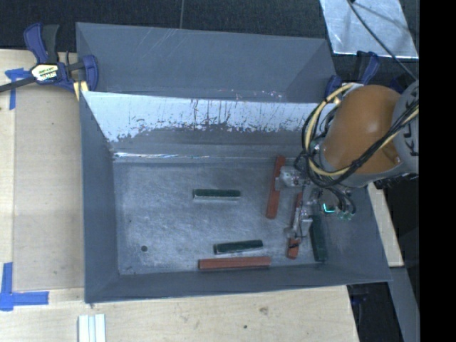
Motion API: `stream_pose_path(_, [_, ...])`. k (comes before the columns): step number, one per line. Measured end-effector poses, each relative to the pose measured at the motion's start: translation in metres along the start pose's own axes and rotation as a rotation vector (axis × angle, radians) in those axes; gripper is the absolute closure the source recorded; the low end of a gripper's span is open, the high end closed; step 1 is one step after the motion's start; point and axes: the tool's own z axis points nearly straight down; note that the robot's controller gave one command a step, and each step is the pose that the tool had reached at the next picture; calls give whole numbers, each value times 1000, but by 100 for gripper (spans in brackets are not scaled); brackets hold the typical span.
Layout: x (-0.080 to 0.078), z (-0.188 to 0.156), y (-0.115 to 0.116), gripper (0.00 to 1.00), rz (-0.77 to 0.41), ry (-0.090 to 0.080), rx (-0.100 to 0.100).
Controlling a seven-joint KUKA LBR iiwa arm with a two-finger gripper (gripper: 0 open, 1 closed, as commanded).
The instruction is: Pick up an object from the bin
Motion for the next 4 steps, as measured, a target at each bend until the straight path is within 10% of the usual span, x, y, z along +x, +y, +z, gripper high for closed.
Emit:
stream_pose_path(1, [-68, 56, 56, 0, -52, -11, -2])
stream_pose_path(2, [-45, 56, 107, 0, -80, -7, -2])
stream_pose_path(3, [11, 46, 80, 0, -580, -7, 2])
stream_pose_path(4, [-68, -38, 13, 0, -534, -22, 10])
